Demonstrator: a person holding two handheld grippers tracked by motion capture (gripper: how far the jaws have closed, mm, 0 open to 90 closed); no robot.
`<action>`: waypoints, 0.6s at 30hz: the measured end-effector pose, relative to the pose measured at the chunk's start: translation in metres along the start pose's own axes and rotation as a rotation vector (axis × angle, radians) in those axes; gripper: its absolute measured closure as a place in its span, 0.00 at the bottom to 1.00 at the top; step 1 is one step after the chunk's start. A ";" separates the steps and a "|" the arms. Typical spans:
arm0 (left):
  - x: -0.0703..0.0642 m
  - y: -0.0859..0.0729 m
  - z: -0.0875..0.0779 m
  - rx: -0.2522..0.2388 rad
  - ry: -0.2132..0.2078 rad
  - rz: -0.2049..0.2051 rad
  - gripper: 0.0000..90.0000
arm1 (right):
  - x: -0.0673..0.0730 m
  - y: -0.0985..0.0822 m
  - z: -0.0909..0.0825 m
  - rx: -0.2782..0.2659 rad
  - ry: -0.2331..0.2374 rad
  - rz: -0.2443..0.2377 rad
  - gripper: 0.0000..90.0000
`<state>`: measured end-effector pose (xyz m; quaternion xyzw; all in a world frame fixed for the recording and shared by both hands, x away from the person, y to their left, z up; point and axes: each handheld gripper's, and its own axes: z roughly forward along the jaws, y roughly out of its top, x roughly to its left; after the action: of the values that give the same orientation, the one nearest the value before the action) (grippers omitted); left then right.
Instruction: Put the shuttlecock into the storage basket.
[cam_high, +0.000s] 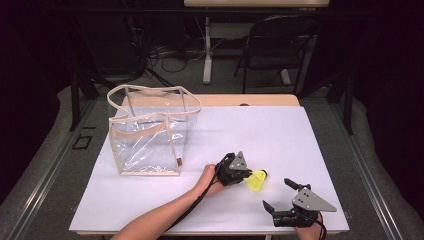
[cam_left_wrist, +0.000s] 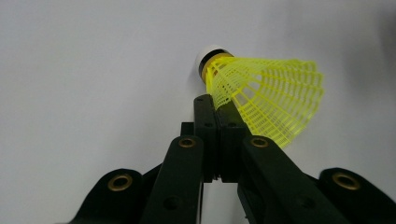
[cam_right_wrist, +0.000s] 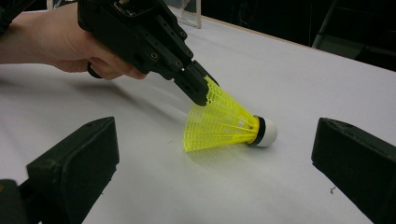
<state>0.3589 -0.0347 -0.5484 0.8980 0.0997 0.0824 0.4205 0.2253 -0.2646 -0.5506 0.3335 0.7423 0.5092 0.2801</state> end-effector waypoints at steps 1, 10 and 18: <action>0.000 0.000 0.000 -0.003 -0.001 -0.001 0.99 | 0.000 0.000 0.000 0.001 0.000 0.002 0.00; -0.001 0.003 -0.007 -0.023 0.005 0.001 1.00 | 0.000 0.000 0.000 0.001 -0.001 -0.001 0.00; 0.001 0.007 -0.014 -0.035 0.013 0.007 1.00 | 0.000 0.000 0.001 0.002 0.000 -0.001 0.00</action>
<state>0.3570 -0.0284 -0.5336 0.8902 0.0978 0.0913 0.4354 0.2256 -0.2640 -0.5509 0.3334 0.7429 0.5086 0.2797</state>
